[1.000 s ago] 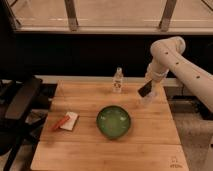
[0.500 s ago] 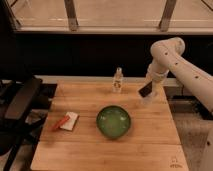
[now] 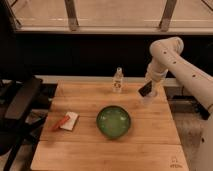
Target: Place the eraser in the ceramic cup
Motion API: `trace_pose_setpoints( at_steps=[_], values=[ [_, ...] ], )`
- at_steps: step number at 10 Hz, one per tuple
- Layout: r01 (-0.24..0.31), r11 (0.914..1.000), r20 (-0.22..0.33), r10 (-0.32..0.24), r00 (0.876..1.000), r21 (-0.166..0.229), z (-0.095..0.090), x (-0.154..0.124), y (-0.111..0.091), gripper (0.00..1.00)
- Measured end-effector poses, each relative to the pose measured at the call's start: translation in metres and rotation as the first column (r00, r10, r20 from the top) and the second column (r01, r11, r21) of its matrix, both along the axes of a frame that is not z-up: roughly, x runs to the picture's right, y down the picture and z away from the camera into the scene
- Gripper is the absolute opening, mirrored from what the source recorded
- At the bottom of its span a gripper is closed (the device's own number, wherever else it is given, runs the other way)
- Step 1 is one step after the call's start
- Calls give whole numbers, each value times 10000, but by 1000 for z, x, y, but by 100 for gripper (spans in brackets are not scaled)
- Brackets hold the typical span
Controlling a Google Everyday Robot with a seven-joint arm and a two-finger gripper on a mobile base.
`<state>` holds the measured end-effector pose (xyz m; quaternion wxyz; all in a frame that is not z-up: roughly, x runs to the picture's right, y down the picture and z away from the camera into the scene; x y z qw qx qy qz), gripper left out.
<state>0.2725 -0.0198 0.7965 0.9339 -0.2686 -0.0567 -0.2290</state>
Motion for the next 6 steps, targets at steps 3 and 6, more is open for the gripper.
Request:
trace_pose_setpoints(
  at_steps=[3, 6],
  values=[
    [-322, 9995, -184, 323, 9993, 51, 6, 12, -3, 68],
    [-669, 9977, -291, 665, 9974, -112, 9, 23, 8, 80]
  ],
)
